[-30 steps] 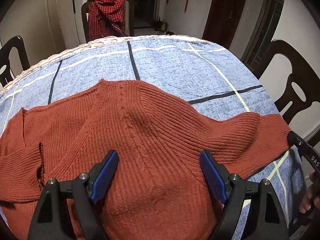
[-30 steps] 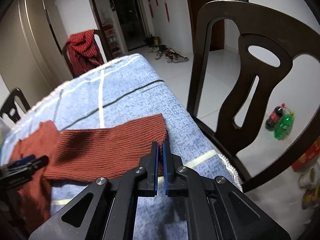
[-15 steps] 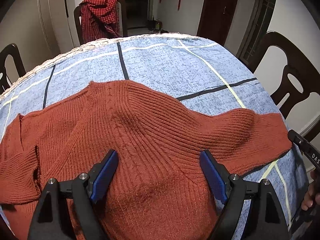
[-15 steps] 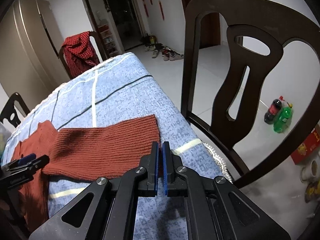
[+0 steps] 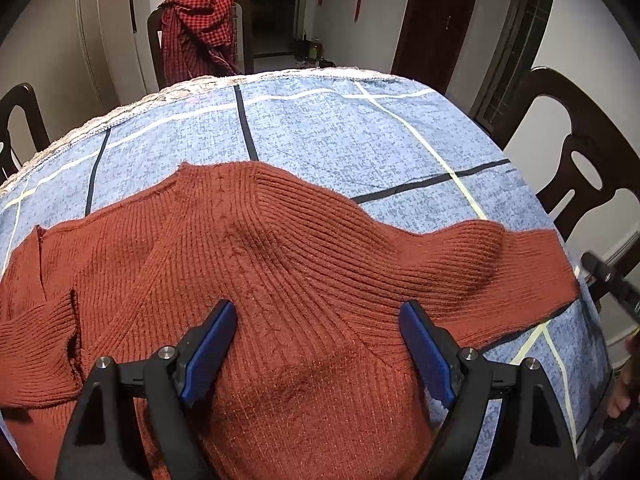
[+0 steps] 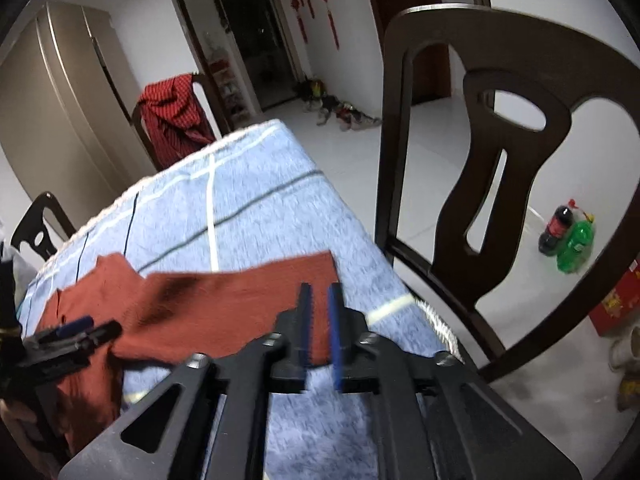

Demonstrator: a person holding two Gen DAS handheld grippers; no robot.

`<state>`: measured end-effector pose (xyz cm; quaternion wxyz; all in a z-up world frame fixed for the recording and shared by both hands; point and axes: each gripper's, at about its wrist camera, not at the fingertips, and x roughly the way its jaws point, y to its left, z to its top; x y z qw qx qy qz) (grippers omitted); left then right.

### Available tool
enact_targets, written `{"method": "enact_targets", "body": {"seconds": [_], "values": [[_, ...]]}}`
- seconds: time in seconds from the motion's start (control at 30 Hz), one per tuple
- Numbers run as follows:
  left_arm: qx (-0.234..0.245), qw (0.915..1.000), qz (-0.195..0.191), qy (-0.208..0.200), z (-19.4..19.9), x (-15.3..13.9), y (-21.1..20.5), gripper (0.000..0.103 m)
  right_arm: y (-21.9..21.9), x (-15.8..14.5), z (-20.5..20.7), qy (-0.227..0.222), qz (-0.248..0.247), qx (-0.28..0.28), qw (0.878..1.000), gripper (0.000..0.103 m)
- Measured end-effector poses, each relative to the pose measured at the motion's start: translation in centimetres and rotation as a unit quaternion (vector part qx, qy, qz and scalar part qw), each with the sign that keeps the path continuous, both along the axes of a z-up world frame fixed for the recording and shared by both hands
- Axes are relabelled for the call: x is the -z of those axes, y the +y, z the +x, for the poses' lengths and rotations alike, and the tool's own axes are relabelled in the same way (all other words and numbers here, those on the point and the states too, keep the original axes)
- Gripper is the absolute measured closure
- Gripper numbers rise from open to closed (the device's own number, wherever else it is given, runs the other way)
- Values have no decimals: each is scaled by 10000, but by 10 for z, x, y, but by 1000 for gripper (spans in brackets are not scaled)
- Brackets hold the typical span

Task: Fold small clothes
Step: 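Move the right gripper to the other sleeve cuff and grasp it, then lift the second sleeve and fold it over the sweater body, then release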

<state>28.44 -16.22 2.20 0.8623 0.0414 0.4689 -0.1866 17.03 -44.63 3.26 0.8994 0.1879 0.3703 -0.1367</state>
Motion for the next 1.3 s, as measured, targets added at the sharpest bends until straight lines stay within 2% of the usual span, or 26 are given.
{"method": "enact_targets", "body": {"seconds": [0.03,0.07,0.1,0.27,0.33,0.37,0.4,0.43,0.5,0.67,0.77,0.93,1.07,1.3], "values": [[-16,10000,-31,4,1,-1,0,18,0,3,0,48,-18,-37,10000,73],[-43,10000,-76,2,2,-1,1,18,1,5,0,116,-79,-42,9999,58],[-46,9999,-103,11,3,-2,0,18,2,9,1,178,-151,-22,9997,53],[-18,10000,-3,-29,10,-4,-11,18,9,17,9,388,-338,-15,9987,53],[37,10000,4,16,11,-4,-15,18,13,16,11,394,-386,-43,9985,59],[56,10000,9,31,11,-3,-17,18,14,17,11,420,-396,-37,9983,75],[59,10000,0,38,11,-2,-18,18,15,17,11,471,-462,25,9978,81],[57,10000,-17,41,11,-2,-18,18,14,17,10,454,-478,54,9978,82],[18,10000,-32,35,10,-1,-18,18,11,15,7,382,-345,49,9987,99],[73,10000,-27,24,6,-1,-22,18,9,3,-6,9,39,-130,9999,100],[76,10000,8,20,5,0,-24,18,6,-6,-17,-227,117,-38,9997,100],[143,9998,98,-19,2,2,-28,18,2,8,-10,130,209,40,9997,100],[184,9998,75,12,2,2,-27,18,3,8,-15,46,297,70,9995,100],[167,9999,-30,7,-4,-2,-15,18,18,-27,-12,-550,308,-234,9977,100]]}}
